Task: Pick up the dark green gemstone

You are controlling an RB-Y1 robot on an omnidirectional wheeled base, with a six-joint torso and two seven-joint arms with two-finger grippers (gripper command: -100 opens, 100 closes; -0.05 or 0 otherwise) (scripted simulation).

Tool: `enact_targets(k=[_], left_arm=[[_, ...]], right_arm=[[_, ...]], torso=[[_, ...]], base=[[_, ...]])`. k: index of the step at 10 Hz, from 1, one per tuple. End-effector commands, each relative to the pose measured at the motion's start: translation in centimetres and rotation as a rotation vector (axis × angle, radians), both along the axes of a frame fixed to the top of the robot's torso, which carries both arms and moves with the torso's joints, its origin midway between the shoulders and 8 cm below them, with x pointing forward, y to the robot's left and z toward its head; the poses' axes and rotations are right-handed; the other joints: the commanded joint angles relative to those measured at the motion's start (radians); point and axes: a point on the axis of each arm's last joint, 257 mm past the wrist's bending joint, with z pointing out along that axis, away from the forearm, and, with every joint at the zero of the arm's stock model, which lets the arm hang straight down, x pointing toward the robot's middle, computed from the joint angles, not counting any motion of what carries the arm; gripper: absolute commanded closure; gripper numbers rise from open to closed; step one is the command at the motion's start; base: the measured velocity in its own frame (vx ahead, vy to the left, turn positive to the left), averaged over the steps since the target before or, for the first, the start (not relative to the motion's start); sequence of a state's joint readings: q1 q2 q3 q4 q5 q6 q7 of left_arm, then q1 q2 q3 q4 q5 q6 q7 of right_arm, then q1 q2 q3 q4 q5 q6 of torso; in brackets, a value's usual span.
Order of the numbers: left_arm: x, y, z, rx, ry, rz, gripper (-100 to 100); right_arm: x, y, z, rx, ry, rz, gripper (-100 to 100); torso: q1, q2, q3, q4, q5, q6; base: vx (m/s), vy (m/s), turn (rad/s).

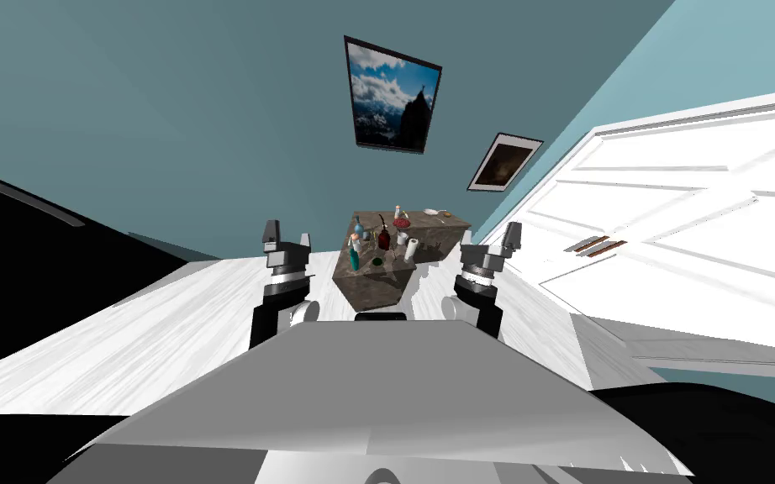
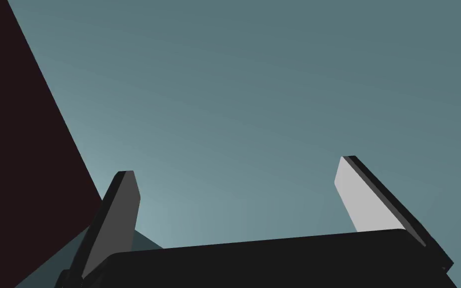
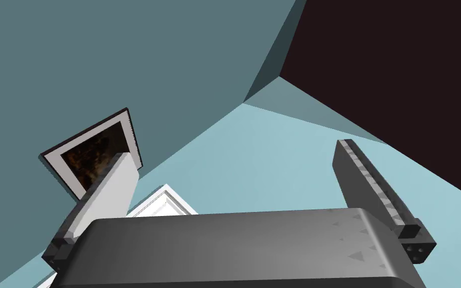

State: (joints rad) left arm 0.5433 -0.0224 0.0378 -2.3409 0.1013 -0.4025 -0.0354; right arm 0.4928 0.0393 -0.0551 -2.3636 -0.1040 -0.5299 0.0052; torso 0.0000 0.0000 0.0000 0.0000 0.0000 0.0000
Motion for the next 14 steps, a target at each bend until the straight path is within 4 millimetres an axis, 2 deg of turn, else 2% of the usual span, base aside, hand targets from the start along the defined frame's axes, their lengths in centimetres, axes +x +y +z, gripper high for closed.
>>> enact_targets(k=[1,5,9,10,14], left_arm=[[0.1,0.0,-0.5,0.029,0.021,-0.007,-100],[0.3,0.9,-3.2,0.116,0.119,-0.003,-100],[-0.3,3.5,-7.4,0.194,0.259,0.04,-100],[-0.3,3.5,-7.4,0.194,0.259,0.04,-100],[-2.2,7.2,-12.4,0.26,0.426,0.105,-100]], right_arm=[[0.0,0.0,0.0,0.0,0.0,0.0,0],[0.0,0.0,0.0,0.0,0.0,0.0,0],[0.0,0.0,0.0,0.0,0.0,0.0,0],[0.0,0.0,0.0,0.0,0.0,0.0,0],[0.0,0.0,0.0,0.0,0.0,0.0,0]], torso=[[0.0,0.0,0.0,0.0,0.0,0.0],[-0.002,0.003,0.002,0.001,0.0,0.0],[-0.003,0.005,0.003,0.001,-0.001,0.0],[-0.004,0.005,0.003,0.001,-0.001,0.0],[-0.004,0.005,0.003,0.001,-0.001,0.0]], base=[[-0.009,-0.008,-0.062],[-0.039,-0.028,-0.137],[-0.071,-0.059,-0.194],[-0.052,-0.047,-0.097],[-0.058,-0.065,-0.253]])
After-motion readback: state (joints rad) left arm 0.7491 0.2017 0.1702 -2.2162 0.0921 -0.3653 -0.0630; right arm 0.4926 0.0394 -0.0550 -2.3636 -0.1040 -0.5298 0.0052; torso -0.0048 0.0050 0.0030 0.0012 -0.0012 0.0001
